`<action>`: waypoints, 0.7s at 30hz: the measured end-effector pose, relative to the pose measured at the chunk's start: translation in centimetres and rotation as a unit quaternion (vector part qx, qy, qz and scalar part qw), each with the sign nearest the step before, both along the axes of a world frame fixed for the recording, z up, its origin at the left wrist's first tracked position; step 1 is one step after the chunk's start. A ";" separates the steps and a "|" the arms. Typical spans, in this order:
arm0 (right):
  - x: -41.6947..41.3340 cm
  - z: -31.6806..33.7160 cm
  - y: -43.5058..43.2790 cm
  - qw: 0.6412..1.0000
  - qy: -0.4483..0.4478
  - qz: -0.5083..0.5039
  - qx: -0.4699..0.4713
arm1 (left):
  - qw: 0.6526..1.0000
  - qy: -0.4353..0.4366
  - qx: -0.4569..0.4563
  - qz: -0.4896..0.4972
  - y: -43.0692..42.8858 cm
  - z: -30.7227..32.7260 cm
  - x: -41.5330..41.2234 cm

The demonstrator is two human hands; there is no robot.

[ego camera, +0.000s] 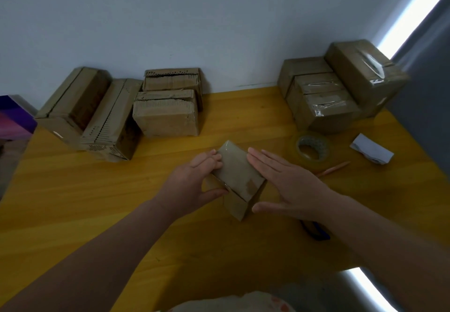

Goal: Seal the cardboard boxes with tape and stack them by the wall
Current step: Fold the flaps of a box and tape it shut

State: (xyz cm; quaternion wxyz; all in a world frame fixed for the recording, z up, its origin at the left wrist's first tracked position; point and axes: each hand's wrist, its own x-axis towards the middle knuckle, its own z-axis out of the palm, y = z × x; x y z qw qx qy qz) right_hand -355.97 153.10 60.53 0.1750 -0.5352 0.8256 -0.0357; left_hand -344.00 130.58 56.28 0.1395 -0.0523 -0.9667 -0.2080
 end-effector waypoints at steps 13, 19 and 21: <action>0.6 -1.9 1.5 0.960 0.160 -0.029 -0.227 | 0.977 -0.094 -0.106 0.158 5.3 2.8 0.1; 0.0 -1.4 -0.5 0.961 0.111 -0.072 -0.242 | 0.958 -0.199 0.049 0.198 3.3 2.7 -1.0; -0.4 -1.5 -1.0 0.971 0.070 -0.123 -0.195 | 0.944 -0.225 0.093 0.222 1.3 2.9 -1.2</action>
